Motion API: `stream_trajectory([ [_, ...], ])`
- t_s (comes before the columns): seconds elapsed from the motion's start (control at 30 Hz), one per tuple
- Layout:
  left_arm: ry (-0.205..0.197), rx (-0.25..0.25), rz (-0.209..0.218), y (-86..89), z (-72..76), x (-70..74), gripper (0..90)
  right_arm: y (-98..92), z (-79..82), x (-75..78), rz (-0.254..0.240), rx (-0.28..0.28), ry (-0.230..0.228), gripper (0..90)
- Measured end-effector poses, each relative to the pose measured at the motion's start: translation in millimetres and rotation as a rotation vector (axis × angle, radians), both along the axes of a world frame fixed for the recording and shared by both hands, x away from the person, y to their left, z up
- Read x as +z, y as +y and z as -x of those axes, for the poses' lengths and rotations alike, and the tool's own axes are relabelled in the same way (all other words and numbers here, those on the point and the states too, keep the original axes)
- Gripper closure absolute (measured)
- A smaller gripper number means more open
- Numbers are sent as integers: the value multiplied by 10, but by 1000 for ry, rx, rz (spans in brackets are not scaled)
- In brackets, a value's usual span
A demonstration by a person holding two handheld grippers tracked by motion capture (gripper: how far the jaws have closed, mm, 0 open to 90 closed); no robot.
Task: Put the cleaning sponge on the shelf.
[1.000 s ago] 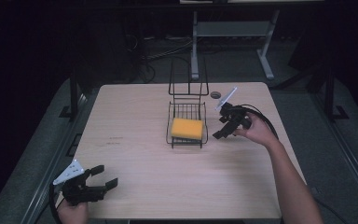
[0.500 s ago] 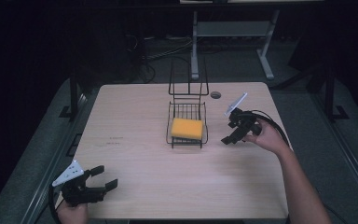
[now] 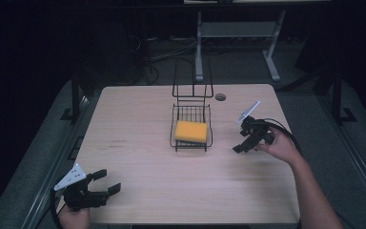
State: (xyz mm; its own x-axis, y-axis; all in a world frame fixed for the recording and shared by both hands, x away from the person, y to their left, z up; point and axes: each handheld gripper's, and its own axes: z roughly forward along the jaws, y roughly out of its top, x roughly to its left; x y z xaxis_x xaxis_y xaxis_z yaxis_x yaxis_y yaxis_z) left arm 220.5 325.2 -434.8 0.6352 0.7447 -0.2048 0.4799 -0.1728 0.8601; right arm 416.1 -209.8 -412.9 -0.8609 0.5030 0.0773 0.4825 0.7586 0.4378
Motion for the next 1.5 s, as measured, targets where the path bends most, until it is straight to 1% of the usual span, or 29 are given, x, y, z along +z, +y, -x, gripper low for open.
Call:
stream_trajectory([
  [0.4, 4, 4, 2, -4, 3, -2, 140, -80, 92, -90, -9, -8, 11, 160],
  [0.5, 1, 2, 0, -4, 3, -1, 140, -98, 118, -109, -11, -9, 17, 159],
  [0.53, 1, 2, 0, -4, 3, -1, 140, -102, 126, -116, -12, -9, 24, 160],
  [0.57, 3, 1, 0, -9, 3, 0, 140, -108, 133, -121, -6, -9, 22, 159],
  [0.73, 1, 2, -1, -3, 2, 0, 141, -133, 178, -132, -11, -10, 18, 160],
  [0.9, -1, 4, 3, 3, 13, 5, 140, -143, 228, -157, -25, -12, 16, 159],
  [1.03, -3, 9, 5, 18, 23, 9, 140, -139, 268, -172, -19, -9, 16, 160],
  [1.3, -1, 7, 3, 12, 22, 9, 140, -149, 334, -141, -14, 1, 4, 160],
  [1.4, -3, 7, 5, 16, 22, 10, 140, -159, 390, -162, -17, 6, 0, 160],
  [1.5, 3, 7, 4, 10, 18, 6, 140, -164, 433, -212, -11, 6, 15, 159],
])
